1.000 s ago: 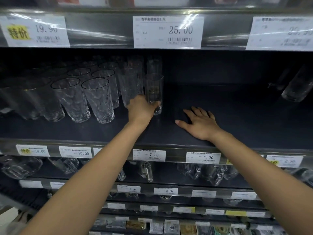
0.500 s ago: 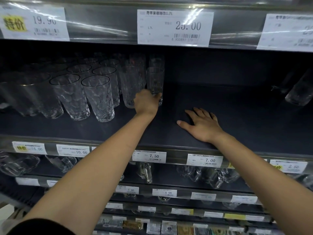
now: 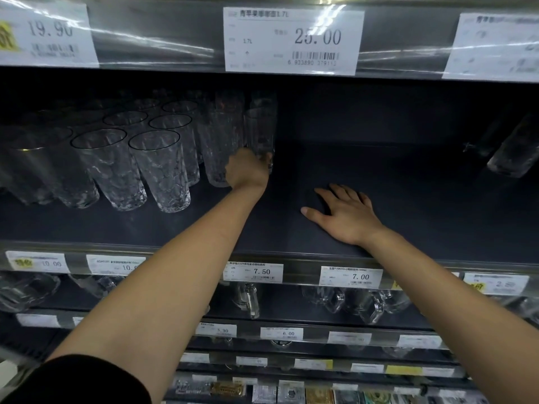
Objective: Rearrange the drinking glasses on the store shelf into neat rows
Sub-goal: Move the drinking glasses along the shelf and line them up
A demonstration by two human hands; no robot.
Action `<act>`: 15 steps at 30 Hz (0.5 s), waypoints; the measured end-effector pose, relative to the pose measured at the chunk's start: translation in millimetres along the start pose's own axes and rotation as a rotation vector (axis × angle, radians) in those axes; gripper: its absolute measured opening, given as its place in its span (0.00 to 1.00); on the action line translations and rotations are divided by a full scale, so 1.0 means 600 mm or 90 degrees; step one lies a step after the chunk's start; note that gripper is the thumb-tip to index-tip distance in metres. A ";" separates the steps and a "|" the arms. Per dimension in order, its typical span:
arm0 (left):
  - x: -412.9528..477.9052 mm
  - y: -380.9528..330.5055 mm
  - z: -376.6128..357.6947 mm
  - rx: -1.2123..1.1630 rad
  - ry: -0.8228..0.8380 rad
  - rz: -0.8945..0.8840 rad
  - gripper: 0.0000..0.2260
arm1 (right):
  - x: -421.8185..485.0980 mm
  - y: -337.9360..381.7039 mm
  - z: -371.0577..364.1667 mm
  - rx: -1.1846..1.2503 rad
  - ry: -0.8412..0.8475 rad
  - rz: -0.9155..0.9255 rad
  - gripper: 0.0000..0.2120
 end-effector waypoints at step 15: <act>0.015 0.012 -0.008 0.009 -0.016 0.000 0.21 | 0.001 0.000 0.001 0.004 -0.003 0.000 0.37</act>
Point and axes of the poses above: each hand's wrist, its own x-axis towards the middle knuckle, its own z-axis out of the back of the hand, y = z × x, the point moved 7 cm from there along x, towards the middle knuckle, and after that the axes turned 14 degrees about -z, right-handed, at the moved point
